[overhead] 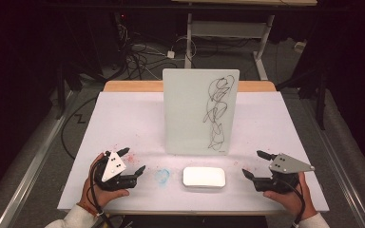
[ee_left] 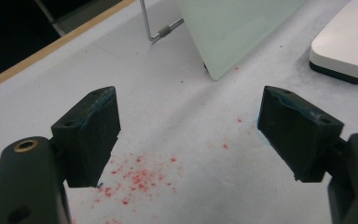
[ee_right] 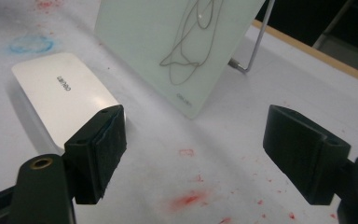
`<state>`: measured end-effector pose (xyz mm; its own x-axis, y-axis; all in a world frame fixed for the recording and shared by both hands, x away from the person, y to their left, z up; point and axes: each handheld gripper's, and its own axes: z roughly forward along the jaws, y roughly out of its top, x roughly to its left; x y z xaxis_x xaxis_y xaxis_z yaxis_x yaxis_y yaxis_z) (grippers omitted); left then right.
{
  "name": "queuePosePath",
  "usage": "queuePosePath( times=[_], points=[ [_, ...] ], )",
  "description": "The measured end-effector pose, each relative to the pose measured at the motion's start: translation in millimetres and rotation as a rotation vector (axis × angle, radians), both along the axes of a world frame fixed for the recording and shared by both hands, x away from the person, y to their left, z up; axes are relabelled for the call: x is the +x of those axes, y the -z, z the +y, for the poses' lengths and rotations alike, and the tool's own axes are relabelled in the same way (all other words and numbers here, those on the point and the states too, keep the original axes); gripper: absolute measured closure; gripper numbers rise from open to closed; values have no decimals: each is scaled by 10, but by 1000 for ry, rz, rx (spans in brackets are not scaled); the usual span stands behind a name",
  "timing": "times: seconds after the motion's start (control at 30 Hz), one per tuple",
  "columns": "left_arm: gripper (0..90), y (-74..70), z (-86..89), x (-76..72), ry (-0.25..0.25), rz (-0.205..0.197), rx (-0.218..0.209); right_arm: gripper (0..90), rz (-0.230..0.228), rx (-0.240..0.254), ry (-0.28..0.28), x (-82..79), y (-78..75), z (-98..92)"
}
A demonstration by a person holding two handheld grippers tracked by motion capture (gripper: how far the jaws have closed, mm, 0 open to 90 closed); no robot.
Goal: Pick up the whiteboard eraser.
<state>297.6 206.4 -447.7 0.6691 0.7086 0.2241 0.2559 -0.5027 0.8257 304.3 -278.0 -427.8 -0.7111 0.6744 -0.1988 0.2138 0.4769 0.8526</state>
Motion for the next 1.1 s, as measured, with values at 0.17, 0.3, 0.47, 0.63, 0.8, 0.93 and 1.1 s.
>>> queuePosePath(
  times=[0.17,0.3,0.47,0.63,0.8,0.93,1.1],
  points=[
    [212,26,-13,15,-23,6,4,199,32,-16,-34,42,-13,8],
    [211,36,-5,3,-23,13,5,176,83,-63,-124,119,-95,126],
    [207,35,-8,20,-14,6,-4,194,109,-86,-204,178,-162,331],
    [201,55,-30,26,0,26,-1,205,163,-170,-317,241,-150,701],
    [192,56,-28,25,4,25,-7,204,213,-237,-388,323,-44,980],
    [192,53,-28,15,13,22,-7,204,258,-282,-431,350,41,1127],
    [192,52,-32,14,14,22,-7,204,285,-314,-444,420,133,1247]
  ],
)
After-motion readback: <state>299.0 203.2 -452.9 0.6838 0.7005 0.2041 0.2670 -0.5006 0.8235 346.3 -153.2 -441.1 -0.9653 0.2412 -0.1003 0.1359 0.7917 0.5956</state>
